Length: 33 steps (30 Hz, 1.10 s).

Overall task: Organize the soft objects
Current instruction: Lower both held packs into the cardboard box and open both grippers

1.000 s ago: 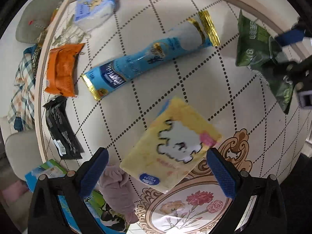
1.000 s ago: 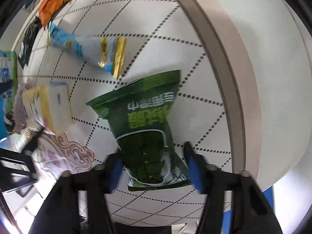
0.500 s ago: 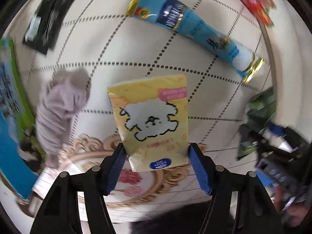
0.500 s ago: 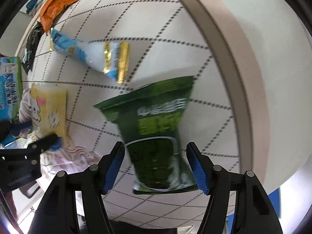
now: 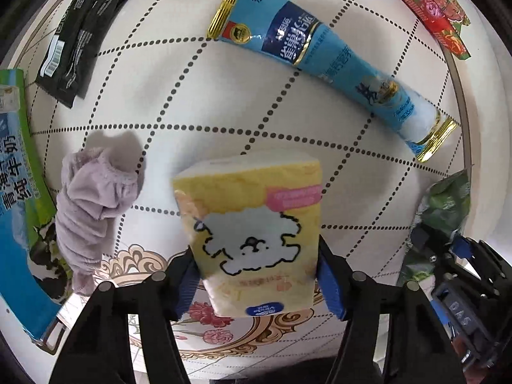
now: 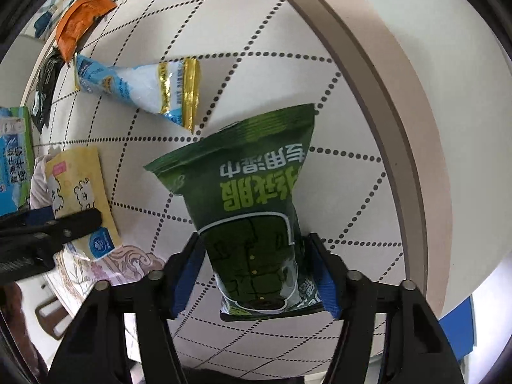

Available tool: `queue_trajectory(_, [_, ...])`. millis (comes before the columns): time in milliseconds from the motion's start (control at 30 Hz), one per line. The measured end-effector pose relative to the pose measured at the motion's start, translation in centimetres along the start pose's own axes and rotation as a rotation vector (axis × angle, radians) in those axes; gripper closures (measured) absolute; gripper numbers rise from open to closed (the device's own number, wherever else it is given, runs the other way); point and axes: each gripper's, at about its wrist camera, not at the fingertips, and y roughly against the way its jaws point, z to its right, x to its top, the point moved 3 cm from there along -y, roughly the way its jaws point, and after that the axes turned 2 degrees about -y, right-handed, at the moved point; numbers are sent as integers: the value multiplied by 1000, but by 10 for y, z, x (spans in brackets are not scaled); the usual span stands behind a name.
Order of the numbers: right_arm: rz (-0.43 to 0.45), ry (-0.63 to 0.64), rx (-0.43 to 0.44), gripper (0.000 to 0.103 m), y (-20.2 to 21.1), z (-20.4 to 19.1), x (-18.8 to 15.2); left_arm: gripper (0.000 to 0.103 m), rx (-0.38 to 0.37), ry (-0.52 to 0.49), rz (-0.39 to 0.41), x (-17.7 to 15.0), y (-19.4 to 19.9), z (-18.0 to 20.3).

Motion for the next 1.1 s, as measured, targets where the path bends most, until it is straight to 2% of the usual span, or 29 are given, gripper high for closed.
queue_trajectory(100, [14, -15, 16, 62, 3, 5, -6, 42, 18, 18, 33, -13, 2, -5])
queue_trajectory(233, [44, -5, 12, 64, 13, 4, -18, 42, 19, 56, 109, -38, 27, -13])
queue_trajectory(367, [70, 30, 60, 65, 37, -12, -37, 42, -33, 117, 212, -64, 59, -34])
queue_trajectory(467, [98, 100, 112, 65, 69, -45, -52, 42, -84, 182, 300, -94, 99, -67])
queue_trajectory(533, [118, 168, 158, 65, 94, -83, -62, 42, -95, 214, 348, -104, 136, -87])
queue_trajectory(600, [138, 237, 195, 65, 119, -120, -67, 42, -97, 243, 393, -111, 169, -124])
queue_trajectory(667, [162, 304, 229, 65, 149, -167, -67, 42, -88, 268, 421, -126, 194, -157])
queue_trajectory(700, [167, 332, 243, 65, 158, -186, -70, 42, -88, 278, 430, -124, 199, -164])
queue_trajectory(767, [176, 379, 268, 65, 170, -235, -76, 42, -75, 305, 442, -135, 215, -203])
queue_trajectory(833, [182, 406, 270, 65, 178, -280, -80, 42, -58, 329, 452, -135, 217, -244])
queue_trajectory(900, [178, 428, 276, 65, 169, -331, -76, 42, -49, 350, 441, -134, 213, -281])
queue_trajectory(1100, [149, 459, 235, 65, 131, -439, -63, 42, -140, 405, 351, -107, 169, -376])
